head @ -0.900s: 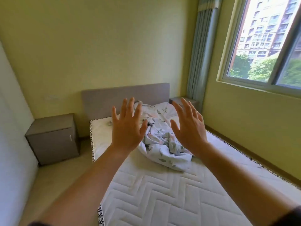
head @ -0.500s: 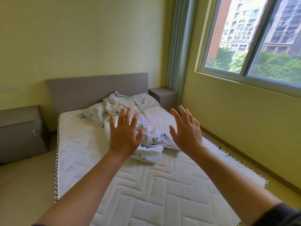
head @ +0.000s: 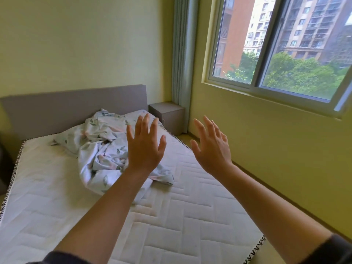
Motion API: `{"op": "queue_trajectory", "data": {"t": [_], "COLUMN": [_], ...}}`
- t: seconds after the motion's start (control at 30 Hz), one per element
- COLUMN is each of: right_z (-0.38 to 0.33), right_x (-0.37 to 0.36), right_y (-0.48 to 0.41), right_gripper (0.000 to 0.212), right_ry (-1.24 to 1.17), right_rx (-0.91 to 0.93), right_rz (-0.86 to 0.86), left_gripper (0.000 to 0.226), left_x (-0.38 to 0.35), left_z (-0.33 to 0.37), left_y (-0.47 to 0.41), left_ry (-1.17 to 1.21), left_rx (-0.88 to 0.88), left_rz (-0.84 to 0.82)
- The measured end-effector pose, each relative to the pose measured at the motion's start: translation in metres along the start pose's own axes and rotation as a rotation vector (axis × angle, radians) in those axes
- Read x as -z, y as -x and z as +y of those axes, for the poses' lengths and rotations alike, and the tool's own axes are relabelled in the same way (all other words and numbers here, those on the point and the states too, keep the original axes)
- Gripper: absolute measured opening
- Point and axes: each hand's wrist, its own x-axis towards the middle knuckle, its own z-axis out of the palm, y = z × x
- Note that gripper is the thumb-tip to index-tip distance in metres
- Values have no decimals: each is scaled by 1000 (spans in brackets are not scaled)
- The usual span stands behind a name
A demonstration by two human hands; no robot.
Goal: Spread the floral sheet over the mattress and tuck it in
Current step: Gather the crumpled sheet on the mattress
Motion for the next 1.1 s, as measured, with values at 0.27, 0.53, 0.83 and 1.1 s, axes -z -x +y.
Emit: {"op": "queue_trajectory", "data": {"t": [0.27,0.53,0.83,1.1], "right_z": [124,265,404,520], "right_x": [17,-16,-43,-94], "right_y": [-31,-96,-204,-281], "right_gripper": [62,63,63,64], "right_ry": [54,99,75,22], "right_rx": [-20,57,174,344], "right_rz": [25,40,9,6], "left_gripper": [60,56,55,57], "left_x": [-59,-154,-236,-339], "left_z": [113,213,318,390], "left_y": [-61,-119,-219,-261], "left_ry": [37,28,-7,-161], "left_rx": [-43,-9,47,176], "left_rz": [18,87,132,95]}}
